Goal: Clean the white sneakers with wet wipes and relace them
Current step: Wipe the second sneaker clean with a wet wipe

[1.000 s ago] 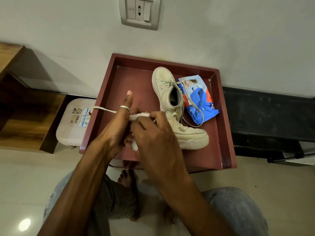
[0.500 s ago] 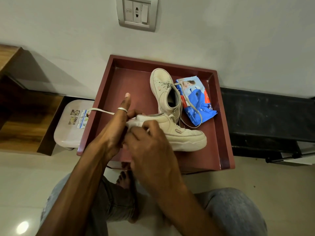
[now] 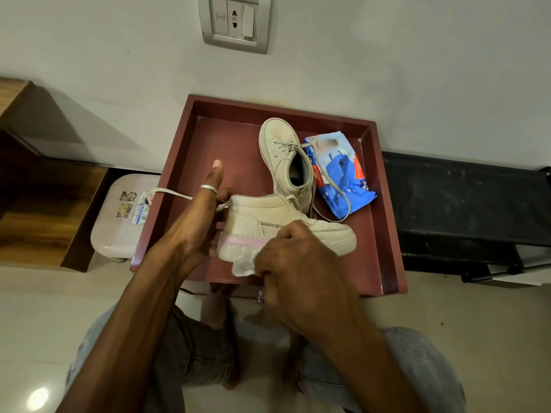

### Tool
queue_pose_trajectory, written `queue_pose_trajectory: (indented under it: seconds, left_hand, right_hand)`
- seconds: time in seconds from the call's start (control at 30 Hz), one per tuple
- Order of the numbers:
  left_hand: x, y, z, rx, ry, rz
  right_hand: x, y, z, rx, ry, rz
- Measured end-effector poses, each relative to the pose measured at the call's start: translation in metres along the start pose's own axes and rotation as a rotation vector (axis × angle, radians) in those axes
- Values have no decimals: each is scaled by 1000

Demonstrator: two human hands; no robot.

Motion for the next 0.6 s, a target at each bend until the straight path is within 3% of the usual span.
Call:
queue_pose_trajectory:
  seconds: [0.17, 0.33, 0.47, 0.6]
  left_hand:
    - [-1, 0, 1, -17, -7, 27]
    - [2, -1, 2, -25, 8, 24]
    - [1, -2, -2, -57, 3, 36]
    - [4, 2, -2, -117, 44, 24]
  right_hand:
    - [-4, 11, -7, -176, -96, 82]
    - [-4, 21, -29, -119, -216, 59]
    - [-3, 11, 5, -151, -114, 99]
    - [-6, 1, 41, -241, -40, 251]
Point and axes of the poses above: each hand's wrist, its own x-axis away from the middle knuckle, its own y-axis out of the palm, z = x × y, the point moved 4 cm from there along -x, towards the middle knuckle, and after that the axes turned 9 degrees about -x, right-handed, at the moved point
